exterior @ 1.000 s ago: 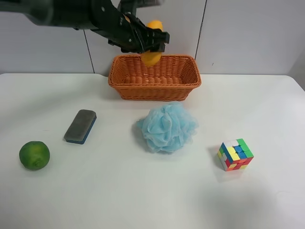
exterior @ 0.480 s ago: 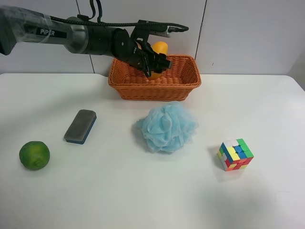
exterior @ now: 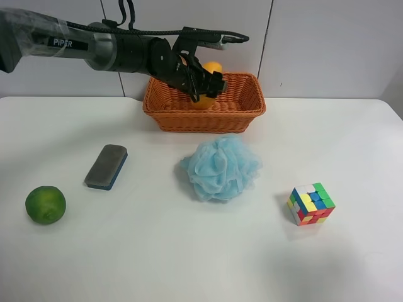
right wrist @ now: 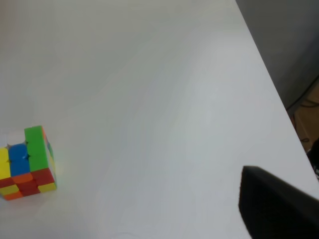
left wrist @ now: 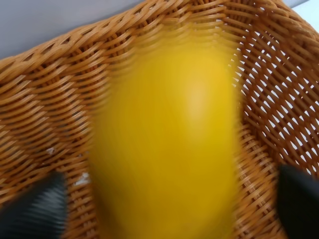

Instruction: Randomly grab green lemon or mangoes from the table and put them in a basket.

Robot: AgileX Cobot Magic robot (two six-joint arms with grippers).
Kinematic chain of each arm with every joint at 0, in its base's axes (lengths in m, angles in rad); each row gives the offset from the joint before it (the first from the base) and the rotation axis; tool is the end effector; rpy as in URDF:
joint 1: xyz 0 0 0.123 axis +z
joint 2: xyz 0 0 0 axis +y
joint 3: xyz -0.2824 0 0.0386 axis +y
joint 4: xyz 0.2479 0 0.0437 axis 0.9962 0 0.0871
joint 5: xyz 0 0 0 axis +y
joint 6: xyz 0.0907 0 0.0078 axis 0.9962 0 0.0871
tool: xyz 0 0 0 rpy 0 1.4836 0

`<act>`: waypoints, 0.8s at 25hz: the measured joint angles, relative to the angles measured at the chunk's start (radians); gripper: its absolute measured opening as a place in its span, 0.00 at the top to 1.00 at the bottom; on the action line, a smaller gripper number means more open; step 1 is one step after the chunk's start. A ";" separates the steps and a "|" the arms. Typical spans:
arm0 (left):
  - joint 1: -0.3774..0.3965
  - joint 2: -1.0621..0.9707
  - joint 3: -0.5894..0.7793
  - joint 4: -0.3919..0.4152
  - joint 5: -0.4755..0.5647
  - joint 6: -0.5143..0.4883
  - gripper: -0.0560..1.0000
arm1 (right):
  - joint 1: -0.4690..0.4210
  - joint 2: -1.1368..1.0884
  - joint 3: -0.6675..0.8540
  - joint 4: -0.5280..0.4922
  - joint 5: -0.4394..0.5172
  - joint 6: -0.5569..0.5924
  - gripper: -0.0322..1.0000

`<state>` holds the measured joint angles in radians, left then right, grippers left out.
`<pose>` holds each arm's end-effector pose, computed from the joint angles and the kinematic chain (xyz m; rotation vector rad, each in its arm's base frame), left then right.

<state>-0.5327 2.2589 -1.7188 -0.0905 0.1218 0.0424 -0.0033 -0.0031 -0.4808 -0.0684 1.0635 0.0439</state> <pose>0.4480 -0.2653 0.1771 0.5266 2.1005 -0.3484 -0.0034 -0.0054 0.2717 0.0513 2.0611 -0.0571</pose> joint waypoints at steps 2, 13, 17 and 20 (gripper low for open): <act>0.000 0.000 0.000 0.000 0.001 0.000 0.04 | 0.000 0.000 0.000 0.000 0.000 0.000 0.03; 0.000 -0.033 0.000 0.007 0.062 0.000 0.01 | 0.000 0.000 0.000 0.000 0.000 0.000 0.03; 0.000 -0.126 0.000 0.055 0.217 0.000 0.01 | 0.000 0.000 0.000 0.000 0.000 0.000 0.03; 0.000 -0.252 0.000 0.142 0.369 -0.002 0.01 | 0.000 0.000 0.000 0.000 0.000 0.000 0.03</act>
<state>-0.5327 2.0073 -1.7188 0.0518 0.4909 0.0403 -0.0033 -0.0031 -0.4808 -0.0684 1.0635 0.0439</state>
